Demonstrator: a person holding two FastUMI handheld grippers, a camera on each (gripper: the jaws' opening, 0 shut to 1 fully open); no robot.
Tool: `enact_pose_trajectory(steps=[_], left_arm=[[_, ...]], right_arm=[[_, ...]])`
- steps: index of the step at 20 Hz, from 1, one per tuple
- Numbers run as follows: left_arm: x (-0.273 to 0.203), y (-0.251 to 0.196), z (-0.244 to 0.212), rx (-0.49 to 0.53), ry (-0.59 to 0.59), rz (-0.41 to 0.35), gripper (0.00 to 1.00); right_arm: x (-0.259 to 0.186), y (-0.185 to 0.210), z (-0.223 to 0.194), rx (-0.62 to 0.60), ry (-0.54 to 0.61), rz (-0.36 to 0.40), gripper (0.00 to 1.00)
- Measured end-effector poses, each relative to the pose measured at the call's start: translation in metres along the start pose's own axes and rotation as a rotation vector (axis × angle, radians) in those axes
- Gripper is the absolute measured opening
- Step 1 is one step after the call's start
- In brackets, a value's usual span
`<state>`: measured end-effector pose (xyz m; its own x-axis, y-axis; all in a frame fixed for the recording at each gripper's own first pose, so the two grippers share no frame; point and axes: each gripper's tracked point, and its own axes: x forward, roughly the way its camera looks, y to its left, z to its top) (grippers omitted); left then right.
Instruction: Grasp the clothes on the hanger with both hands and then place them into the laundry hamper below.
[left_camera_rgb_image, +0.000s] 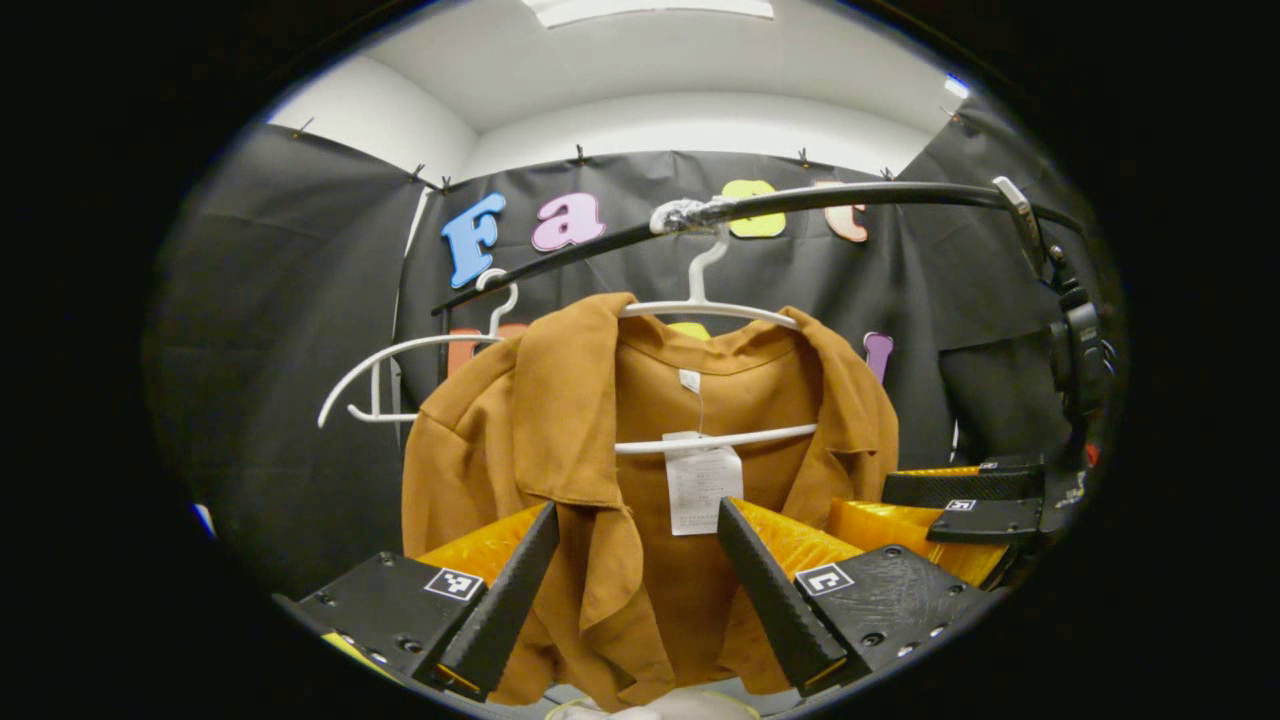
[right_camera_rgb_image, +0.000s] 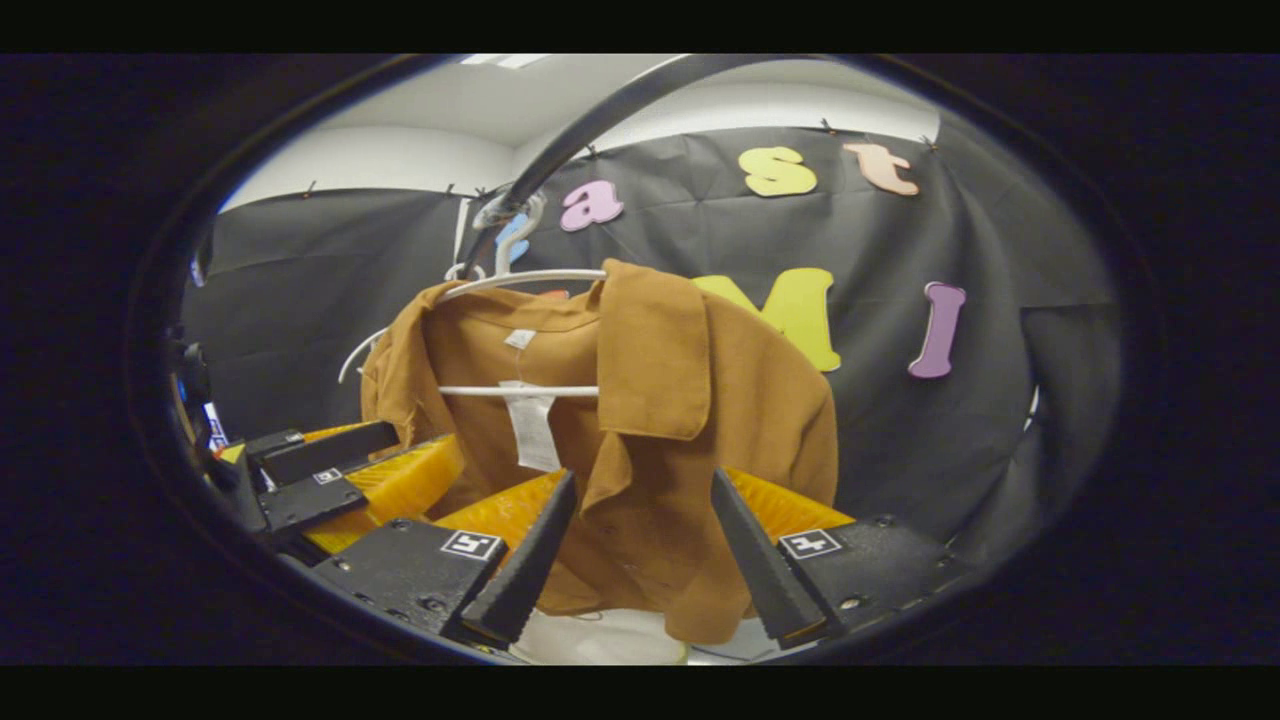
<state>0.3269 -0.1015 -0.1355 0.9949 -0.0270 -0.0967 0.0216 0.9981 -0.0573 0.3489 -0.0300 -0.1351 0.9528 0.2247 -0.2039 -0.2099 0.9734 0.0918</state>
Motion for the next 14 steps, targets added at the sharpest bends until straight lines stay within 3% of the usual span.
enact_pose_trajectory(steps=[7, 9, 10, 13, 14], left_arm=[[0.034, 0.016, -0.009, -0.024, 0.016, 0.068, 0.99], [0.04, 0.017, -0.01, -0.024, 0.019, 0.079, 0.96], [0.042, 0.018, -0.009, -0.021, 0.017, 0.085, 0.99], [0.048, 0.025, -0.014, -0.008, 0.027, 0.115, 0.85], [0.049, 0.027, -0.017, -0.011, 0.039, 0.119, 0.8]], right_arm=[[0.047, 0.0, -0.002, 0.026, 0.024, -0.002, 0.87], [0.053, -0.003, 0.0, 0.034, 0.018, -0.007, 0.77], [0.055, -0.005, 0.001, 0.041, 0.017, -0.008, 0.67], [0.062, -0.008, 0.002, 0.062, 0.017, -0.007, 0.52], [0.062, -0.009, 0.001, 0.064, 0.017, 0.004, 0.4]])
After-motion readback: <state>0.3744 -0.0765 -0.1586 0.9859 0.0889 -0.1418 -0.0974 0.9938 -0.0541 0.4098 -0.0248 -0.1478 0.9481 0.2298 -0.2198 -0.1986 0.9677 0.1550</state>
